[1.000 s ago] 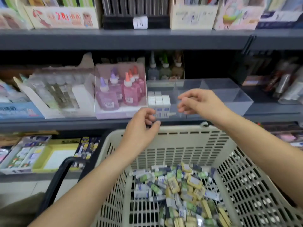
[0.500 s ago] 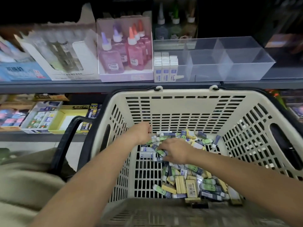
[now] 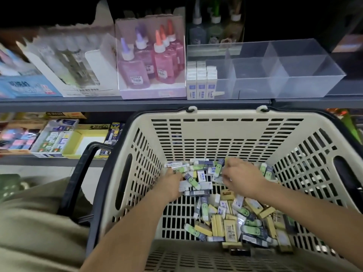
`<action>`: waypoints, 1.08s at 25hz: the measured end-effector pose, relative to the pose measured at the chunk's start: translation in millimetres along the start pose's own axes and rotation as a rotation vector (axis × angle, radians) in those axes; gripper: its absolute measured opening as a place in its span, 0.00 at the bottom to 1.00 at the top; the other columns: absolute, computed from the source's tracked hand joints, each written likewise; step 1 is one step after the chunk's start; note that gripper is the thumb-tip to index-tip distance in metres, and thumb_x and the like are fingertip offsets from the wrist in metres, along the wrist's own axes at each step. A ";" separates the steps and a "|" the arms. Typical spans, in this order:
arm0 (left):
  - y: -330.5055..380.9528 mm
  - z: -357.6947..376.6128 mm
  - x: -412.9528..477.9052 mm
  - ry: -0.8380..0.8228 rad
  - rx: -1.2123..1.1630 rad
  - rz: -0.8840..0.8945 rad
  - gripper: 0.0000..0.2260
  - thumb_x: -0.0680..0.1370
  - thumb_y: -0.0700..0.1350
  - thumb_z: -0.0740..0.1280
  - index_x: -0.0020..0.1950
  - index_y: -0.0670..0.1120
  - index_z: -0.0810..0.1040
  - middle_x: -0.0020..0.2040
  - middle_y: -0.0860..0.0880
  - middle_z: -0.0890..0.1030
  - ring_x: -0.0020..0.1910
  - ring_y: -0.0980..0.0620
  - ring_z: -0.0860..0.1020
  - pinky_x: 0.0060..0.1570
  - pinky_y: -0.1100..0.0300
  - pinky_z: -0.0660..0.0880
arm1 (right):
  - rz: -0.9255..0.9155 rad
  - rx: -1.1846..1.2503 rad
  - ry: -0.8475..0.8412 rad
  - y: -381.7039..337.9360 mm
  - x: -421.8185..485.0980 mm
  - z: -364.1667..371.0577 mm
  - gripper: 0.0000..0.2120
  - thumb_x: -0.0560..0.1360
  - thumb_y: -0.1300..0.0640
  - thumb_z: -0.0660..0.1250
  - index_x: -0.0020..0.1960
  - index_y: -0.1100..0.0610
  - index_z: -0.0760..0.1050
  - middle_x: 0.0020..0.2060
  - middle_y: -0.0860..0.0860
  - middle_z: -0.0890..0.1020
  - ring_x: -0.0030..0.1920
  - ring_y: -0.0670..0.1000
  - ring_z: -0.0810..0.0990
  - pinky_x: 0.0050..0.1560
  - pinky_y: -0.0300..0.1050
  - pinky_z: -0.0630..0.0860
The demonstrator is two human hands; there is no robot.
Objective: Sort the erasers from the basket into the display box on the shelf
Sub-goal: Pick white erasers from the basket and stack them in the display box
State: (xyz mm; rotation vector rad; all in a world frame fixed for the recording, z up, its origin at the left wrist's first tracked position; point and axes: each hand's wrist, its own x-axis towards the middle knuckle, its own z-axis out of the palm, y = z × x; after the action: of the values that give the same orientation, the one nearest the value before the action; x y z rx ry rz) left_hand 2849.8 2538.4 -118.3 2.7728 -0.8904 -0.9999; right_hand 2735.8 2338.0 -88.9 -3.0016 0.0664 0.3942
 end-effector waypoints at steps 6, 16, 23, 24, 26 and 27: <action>-1.3 -9.0 -0.8 -0.055 -0.072 -0.027 0.13 0.72 0.45 0.69 0.55 0.48 0.71 0.51 0.49 0.75 0.49 0.48 0.75 0.46 0.57 0.73 | -0.072 0.138 -0.209 -40.4 34.9 16.5 0.13 0.77 0.58 0.61 0.61 0.55 0.71 0.56 0.53 0.74 0.55 0.55 0.75 0.48 0.49 0.76; 5.1 -34.7 -5.7 -0.055 -0.290 -0.191 0.12 0.75 0.41 0.67 0.57 0.42 0.75 0.48 0.45 0.77 0.46 0.47 0.77 0.44 0.59 0.75 | 0.057 0.151 -0.370 -41.5 30.8 22.9 0.10 0.74 0.54 0.67 0.51 0.58 0.72 0.48 0.53 0.78 0.45 0.53 0.76 0.34 0.43 0.69; 11.8 -36.5 -14.8 -0.156 -1.070 -0.287 0.21 0.76 0.39 0.68 0.69 0.41 0.68 0.60 0.41 0.76 0.46 0.49 0.78 0.45 0.60 0.77 | 0.258 0.529 -0.404 -45.9 25.0 23.1 0.17 0.72 0.52 0.71 0.56 0.58 0.71 0.49 0.53 0.78 0.48 0.53 0.77 0.43 0.45 0.74; 11.7 -36.1 -14.9 -0.183 -1.183 -0.317 0.22 0.76 0.37 0.68 0.68 0.40 0.68 0.59 0.41 0.76 0.46 0.48 0.79 0.46 0.59 0.78 | 0.255 0.472 -0.429 -50.4 24.9 23.3 0.15 0.71 0.50 0.70 0.51 0.57 0.71 0.45 0.52 0.77 0.44 0.53 0.77 0.39 0.44 0.73; 10.5 -37.1 -15.2 -0.192 -1.285 -0.360 0.21 0.75 0.36 0.68 0.68 0.40 0.69 0.58 0.41 0.77 0.50 0.47 0.79 0.47 0.56 0.78 | 0.264 0.373 -0.467 -62.7 24.6 24.6 0.14 0.72 0.47 0.69 0.42 0.55 0.67 0.37 0.49 0.73 0.38 0.51 0.73 0.31 0.43 0.68; 9.2 -36.4 -14.5 -0.179 -1.265 -0.361 0.22 0.75 0.37 0.69 0.67 0.41 0.69 0.59 0.42 0.77 0.54 0.46 0.78 0.50 0.55 0.77 | 0.277 0.359 -0.481 -67.5 24.0 24.9 0.15 0.72 0.47 0.68 0.41 0.54 0.65 0.36 0.49 0.71 0.38 0.51 0.72 0.29 0.42 0.66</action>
State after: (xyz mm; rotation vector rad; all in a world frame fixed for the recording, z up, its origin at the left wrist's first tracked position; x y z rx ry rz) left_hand 2858.1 2533.8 -79.2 1.7413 0.2723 -1.2358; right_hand 2756.6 2407.3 -111.8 -2.4740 0.4569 0.9991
